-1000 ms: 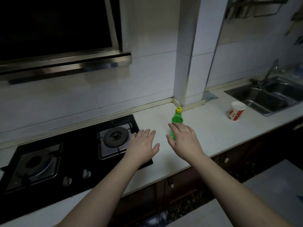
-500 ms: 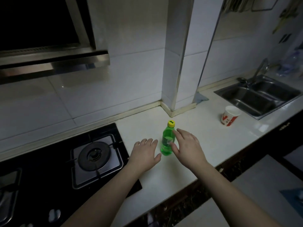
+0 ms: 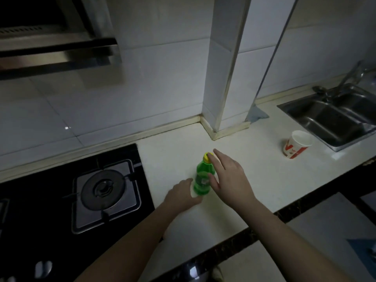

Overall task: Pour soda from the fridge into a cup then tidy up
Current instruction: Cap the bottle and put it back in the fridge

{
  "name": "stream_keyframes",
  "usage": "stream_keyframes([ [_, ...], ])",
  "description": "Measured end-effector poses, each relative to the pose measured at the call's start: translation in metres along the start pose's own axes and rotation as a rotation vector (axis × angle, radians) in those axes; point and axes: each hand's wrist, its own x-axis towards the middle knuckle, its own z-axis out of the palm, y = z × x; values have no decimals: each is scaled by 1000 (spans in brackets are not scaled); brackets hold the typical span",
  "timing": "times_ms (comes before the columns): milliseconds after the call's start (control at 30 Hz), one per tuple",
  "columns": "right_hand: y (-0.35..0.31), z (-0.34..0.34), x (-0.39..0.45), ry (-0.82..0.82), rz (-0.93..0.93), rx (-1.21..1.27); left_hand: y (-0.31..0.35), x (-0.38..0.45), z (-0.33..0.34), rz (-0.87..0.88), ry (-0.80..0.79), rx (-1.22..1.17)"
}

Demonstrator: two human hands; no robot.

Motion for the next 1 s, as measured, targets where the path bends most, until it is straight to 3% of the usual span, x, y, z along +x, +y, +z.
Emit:
stream_keyframes([
  [100, 14, 4, 3, -10, -82, 31, 3, 5, 20, -7, 15, -317],
  [267, 27, 10, 2, -43, -144, 115, 17, 22, 49, -43, 227, -603],
  [600, 45, 14, 8, -115, -267, 261, 33, 44, 68, -306, 331, -578],
  [1000, 9, 13, 39, -179, -497, 426, 9, -6, 45, -348, 482, -714],
])
